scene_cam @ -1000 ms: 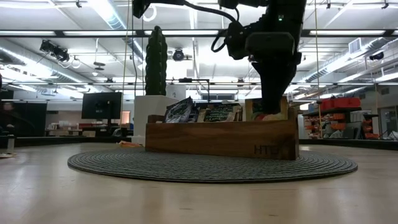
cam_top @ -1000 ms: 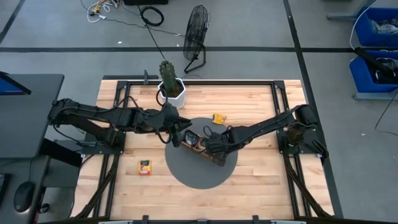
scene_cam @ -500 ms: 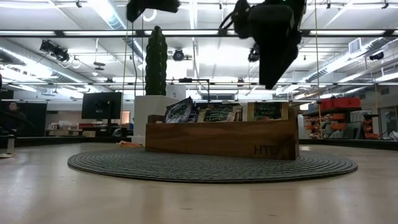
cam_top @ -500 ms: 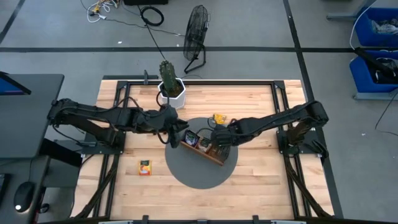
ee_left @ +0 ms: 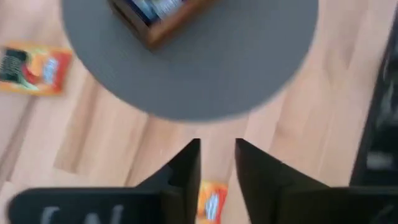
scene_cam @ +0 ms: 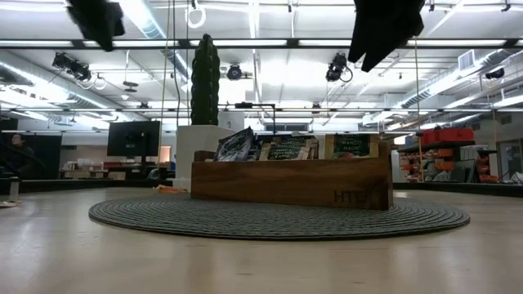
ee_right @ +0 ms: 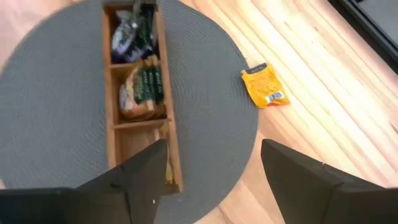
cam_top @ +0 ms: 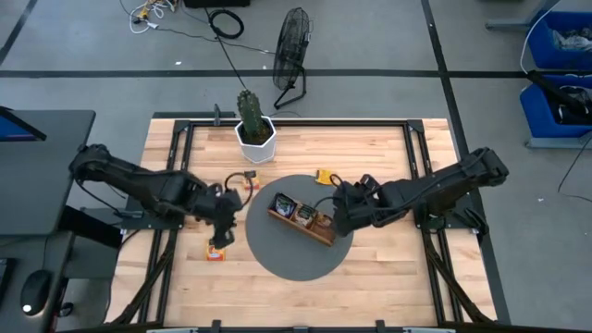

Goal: Pick & Place Tea
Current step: Put the orange tea bag into the right section of the wooden organizer

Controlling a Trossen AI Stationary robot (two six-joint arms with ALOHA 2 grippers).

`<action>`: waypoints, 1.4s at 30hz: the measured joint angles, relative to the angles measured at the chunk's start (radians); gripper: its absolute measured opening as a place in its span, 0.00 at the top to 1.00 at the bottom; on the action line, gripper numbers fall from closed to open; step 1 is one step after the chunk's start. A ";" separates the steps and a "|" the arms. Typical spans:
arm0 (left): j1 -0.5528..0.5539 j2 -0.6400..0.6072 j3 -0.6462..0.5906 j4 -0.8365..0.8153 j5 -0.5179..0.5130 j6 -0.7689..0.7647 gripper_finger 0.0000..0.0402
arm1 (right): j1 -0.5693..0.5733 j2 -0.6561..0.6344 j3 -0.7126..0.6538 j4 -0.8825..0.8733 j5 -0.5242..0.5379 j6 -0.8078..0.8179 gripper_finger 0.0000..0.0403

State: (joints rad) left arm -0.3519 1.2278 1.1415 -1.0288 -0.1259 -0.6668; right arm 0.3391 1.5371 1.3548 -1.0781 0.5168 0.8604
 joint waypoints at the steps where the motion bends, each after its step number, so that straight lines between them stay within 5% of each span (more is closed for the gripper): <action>1: -0.018 0.000 -0.007 -0.018 0.014 0.003 0.71 | 0.007 -0.001 0.000 0.008 0.006 0.004 0.34; 7: -0.108 0.001 -0.103 -0.092 0.050 -0.036 0.47 | 0.042 -0.001 -0.052 0.079 0.030 0.030 0.34; 11: -0.135 0.002 -0.208 -0.050 0.085 -0.070 0.39 | 0.066 -0.001 -0.131 0.172 0.029 0.090 0.34; 19: -0.224 0.002 -0.440 0.233 0.077 -0.051 0.42 | 0.127 -0.001 -0.229 0.358 0.015 0.178 0.34; 26: -0.242 0.002 -0.594 0.284 0.091 -0.115 0.43 | 0.159 -0.001 -0.230 0.402 0.016 0.180 0.34; 42: -0.241 0.001 -0.642 0.426 0.069 -0.117 0.43 | 0.159 -0.001 -0.230 0.405 0.015 0.209 0.34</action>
State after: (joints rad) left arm -0.5930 1.2289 0.4993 -0.6033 -0.0571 -0.7835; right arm 0.4984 1.5360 1.1252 -0.6727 0.5320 1.0691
